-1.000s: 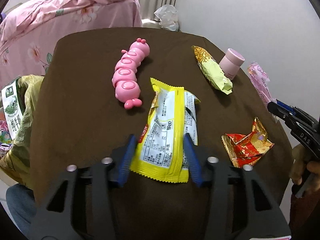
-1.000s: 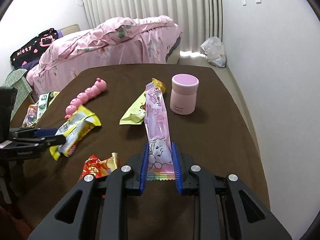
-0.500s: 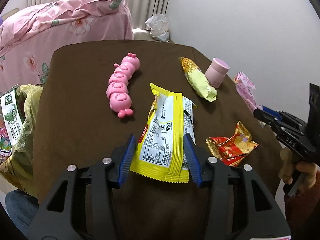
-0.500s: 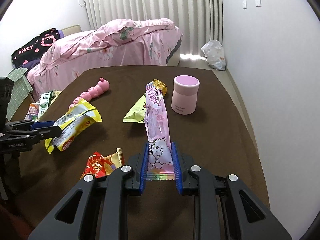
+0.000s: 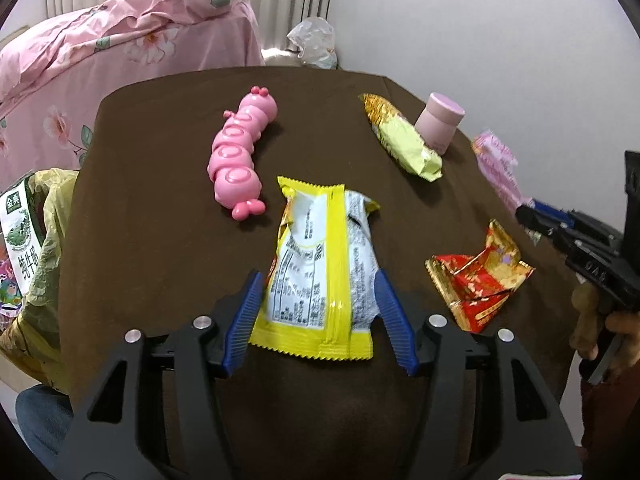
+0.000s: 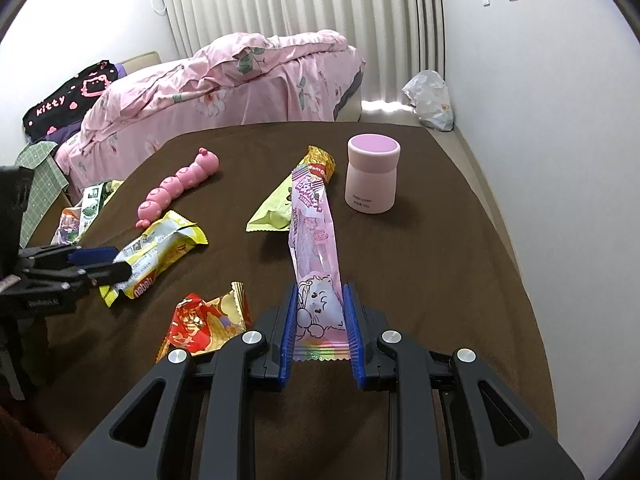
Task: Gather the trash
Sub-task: 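Grasp the pink wrapper with the right tool while the left tool lifts the yellow wrapper, then carry both wrappers over the yellow trash bag and open both tools to drop them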
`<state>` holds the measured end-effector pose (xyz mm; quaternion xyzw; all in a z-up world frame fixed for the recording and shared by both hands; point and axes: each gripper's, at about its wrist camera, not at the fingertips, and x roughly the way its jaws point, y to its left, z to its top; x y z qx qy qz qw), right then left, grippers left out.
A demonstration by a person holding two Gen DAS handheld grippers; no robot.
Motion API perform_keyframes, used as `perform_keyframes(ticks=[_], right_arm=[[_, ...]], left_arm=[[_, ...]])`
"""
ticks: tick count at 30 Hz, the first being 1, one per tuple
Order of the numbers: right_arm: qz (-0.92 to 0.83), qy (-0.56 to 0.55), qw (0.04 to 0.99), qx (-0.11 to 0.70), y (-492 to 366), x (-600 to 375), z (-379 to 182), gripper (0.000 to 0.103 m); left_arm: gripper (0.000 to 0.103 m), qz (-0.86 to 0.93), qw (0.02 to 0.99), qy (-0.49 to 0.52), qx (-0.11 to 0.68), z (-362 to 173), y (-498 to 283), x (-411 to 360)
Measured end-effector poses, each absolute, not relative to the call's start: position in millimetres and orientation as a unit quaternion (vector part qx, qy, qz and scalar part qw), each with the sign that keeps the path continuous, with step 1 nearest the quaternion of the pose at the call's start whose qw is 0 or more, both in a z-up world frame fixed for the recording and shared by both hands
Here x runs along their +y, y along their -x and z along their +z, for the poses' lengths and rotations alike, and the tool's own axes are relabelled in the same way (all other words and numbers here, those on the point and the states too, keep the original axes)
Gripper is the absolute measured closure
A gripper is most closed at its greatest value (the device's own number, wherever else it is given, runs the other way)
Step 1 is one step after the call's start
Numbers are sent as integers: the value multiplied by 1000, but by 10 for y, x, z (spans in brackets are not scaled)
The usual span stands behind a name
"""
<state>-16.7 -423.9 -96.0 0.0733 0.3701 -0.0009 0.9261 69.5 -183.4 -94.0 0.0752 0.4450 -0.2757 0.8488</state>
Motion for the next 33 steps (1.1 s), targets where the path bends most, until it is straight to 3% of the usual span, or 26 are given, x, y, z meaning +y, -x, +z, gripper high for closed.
perform_keyframes(ticks=[2, 9, 11, 23, 33], right_arm=[[-1, -73, 926, 370, 169, -4231, -951, 81], [8, -73, 930, 360, 180, -4138, -796, 81], [10, -62, 933, 354, 174, -4069, -704, 81], [82, 52, 951, 293, -87, -3001, 23, 81], [188, 70, 928, 314, -534, -2171, 107, 81]], left_arm=[[49, -270, 846, -67, 454, -960, -716, -1808], [65, -276, 847, -21, 453, -889, -740, -1632], [78, -280, 851, -13, 444, -824, -728, -1582], [79, -251, 898, 46, 357, -275, -604, -785], [79, -99, 939, 85, 317, -176, -728, 347]])
